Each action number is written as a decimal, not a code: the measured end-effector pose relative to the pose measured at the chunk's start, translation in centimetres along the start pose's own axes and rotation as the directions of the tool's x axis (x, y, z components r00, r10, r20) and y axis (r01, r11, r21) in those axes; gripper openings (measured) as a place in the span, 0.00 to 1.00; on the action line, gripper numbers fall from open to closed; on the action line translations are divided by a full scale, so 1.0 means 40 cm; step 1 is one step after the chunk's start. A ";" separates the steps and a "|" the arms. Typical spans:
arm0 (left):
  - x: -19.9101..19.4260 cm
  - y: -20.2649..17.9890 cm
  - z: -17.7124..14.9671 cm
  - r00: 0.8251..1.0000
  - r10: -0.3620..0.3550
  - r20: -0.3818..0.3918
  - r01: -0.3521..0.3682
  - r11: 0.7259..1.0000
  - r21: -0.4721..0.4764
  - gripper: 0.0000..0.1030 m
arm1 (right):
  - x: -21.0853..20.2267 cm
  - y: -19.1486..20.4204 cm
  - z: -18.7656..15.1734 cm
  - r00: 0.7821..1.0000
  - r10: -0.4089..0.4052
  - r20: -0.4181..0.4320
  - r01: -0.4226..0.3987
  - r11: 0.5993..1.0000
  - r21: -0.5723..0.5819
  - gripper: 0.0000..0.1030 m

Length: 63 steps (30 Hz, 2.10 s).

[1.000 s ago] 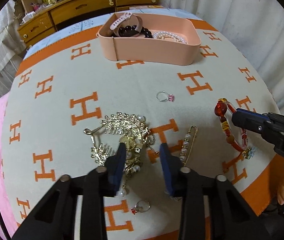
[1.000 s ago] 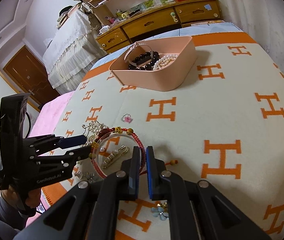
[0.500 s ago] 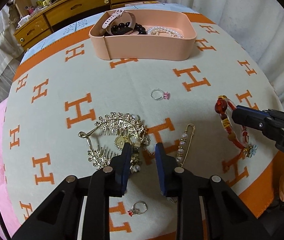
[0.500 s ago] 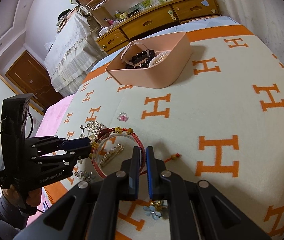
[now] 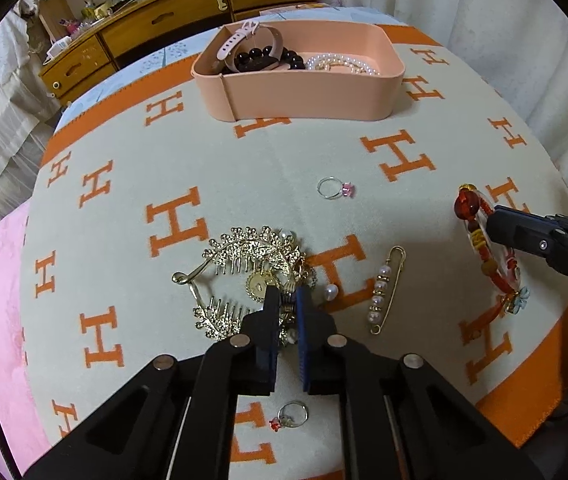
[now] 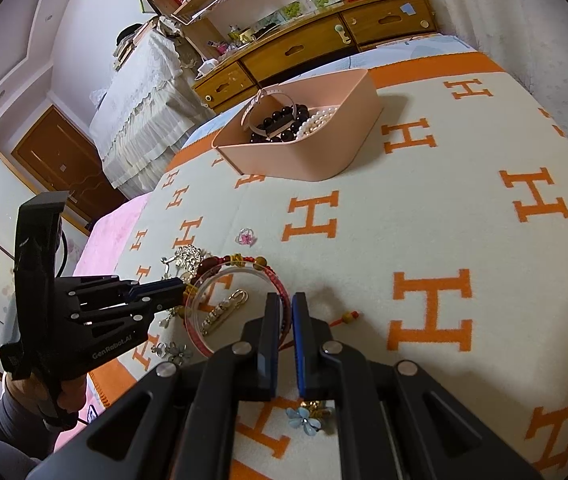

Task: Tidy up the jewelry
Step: 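Carry both pieces into the pink tray and open both tools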

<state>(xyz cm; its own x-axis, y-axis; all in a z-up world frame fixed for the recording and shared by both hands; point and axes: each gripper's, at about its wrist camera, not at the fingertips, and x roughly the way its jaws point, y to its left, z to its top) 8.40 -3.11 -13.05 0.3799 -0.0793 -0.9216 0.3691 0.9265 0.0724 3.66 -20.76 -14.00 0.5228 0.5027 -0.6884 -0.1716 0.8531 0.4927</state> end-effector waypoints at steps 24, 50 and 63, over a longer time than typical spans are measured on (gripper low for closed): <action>-0.313 0.090 0.168 0.968 -0.020 0.252 0.031 0.999 -0.040 0.05 | -0.094 0.101 0.149 0.992 -0.049 0.119 0.059 0.995 -0.083 0.06; 0.087 0.084 0.428 0.954 -0.247 0.172 0.274 0.949 -0.158 0.10 | 0.171 -0.046 0.442 0.975 -0.215 0.062 0.206 0.971 0.121 0.06; -0.049 0.132 0.309 0.959 -0.110 0.260 0.155 0.975 -0.161 0.53 | 0.160 -0.017 0.416 0.976 -0.215 0.041 0.209 0.970 0.121 0.09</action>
<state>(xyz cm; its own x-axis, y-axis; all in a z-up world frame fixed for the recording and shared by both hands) 20.09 -2.63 -6.16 0.5446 -0.2736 -0.7928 0.2821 0.9500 -0.1341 21.03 -20.42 -9.88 0.5814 0.3011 -0.7559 0.0439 0.9160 0.3987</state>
